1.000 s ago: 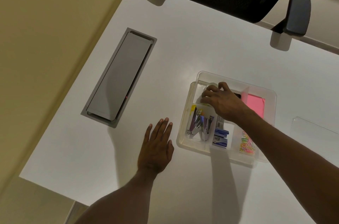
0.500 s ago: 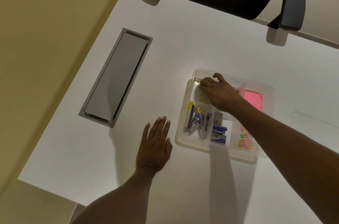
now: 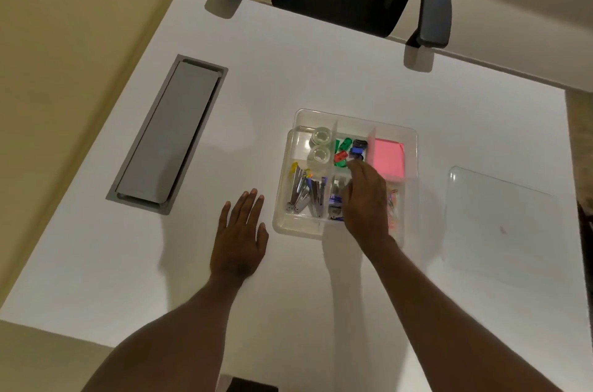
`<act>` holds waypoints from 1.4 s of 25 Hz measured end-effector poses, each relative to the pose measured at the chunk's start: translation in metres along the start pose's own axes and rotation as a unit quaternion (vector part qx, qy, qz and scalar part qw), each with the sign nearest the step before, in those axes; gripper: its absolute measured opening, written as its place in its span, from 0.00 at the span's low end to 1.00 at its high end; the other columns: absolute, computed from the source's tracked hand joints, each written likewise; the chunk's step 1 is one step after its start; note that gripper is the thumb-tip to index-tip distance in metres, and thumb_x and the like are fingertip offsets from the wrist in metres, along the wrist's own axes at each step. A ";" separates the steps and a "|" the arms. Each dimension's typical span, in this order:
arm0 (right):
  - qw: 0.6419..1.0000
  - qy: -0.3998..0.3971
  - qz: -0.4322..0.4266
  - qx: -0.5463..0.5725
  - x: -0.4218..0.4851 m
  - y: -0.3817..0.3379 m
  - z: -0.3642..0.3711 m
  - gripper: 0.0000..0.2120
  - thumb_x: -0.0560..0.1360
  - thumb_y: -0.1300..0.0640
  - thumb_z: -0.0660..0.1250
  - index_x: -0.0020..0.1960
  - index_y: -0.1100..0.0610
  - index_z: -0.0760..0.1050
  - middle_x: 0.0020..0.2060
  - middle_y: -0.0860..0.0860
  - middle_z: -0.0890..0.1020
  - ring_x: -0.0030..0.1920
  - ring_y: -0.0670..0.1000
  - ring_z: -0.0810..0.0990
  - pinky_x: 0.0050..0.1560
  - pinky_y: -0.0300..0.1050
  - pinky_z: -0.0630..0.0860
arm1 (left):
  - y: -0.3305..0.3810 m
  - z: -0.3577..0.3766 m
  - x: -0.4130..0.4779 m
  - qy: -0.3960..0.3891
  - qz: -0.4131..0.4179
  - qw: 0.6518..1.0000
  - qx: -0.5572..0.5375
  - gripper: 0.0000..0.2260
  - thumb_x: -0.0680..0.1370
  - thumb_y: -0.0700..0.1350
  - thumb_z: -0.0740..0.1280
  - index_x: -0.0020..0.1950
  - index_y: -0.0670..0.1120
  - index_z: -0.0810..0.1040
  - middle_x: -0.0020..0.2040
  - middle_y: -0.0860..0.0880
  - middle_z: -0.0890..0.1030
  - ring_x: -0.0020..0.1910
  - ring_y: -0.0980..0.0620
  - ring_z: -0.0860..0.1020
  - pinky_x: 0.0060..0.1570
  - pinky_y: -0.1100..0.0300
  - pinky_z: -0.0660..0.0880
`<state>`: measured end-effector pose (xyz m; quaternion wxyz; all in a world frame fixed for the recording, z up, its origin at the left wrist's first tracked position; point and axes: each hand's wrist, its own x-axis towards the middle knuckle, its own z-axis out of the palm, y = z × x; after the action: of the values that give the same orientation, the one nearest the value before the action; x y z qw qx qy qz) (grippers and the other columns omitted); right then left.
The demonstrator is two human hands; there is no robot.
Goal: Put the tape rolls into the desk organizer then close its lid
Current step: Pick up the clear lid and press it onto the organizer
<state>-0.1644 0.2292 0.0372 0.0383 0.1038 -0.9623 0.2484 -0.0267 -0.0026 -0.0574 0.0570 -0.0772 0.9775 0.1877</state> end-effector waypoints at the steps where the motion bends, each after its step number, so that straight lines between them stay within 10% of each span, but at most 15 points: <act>1: 1.000 -0.004 0.004 -0.007 -0.016 0.002 -0.003 0.20 0.78 0.65 0.63 0.69 0.60 0.73 0.65 0.57 0.78 0.68 0.55 0.74 0.72 0.49 0.68 | 0.002 -0.003 0.000 0.000 -0.001 1.000 -0.001 0.27 0.86 0.53 0.50 0.86 0.50 0.59 0.87 0.50 0.59 0.87 0.50 0.57 0.85 0.41 0.57; 13: 0.981 -0.174 0.067 -0.055 -0.151 0.003 -0.040 0.37 0.77 0.49 0.65 0.82 0.54 0.55 0.82 0.51 0.53 0.83 0.51 0.50 0.82 0.51 0.47 | 0.036 -0.042 -0.021 -0.187 -0.041 0.980 0.049 0.36 0.87 0.59 0.54 0.87 0.46 0.38 0.87 0.46 0.36 0.88 0.46 0.38 0.86 0.37 0.45; 22: 0.921 -0.355 0.145 -0.062 -0.231 0.015 -0.047 0.37 0.79 0.49 0.62 0.83 0.53 0.49 0.83 0.50 0.43 0.83 0.50 0.44 0.82 0.51 0.49 | 0.045 -0.046 -0.085 -0.256 -0.020 0.964 0.066 0.39 0.86 0.62 0.55 0.87 0.47 0.36 0.86 0.47 0.32 0.87 0.45 0.37 0.85 0.37 0.50; 35: 0.966 -0.173 0.173 -0.088 -0.201 0.090 -0.111 0.18 0.83 0.45 0.55 0.66 0.53 0.72 0.61 0.50 0.76 0.63 0.52 0.75 0.64 0.46 0.69 | 0.160 -0.021 -0.098 -0.175 -0.019 0.984 -0.025 0.29 0.88 0.54 0.53 0.88 0.49 0.49 0.89 0.50 0.48 0.87 0.49 0.53 0.85 0.49 0.58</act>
<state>0.0140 0.3962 0.0663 -0.1627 -0.0265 -0.9758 0.1435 0.0402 0.1487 0.0327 0.2284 -0.0636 0.9458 0.2220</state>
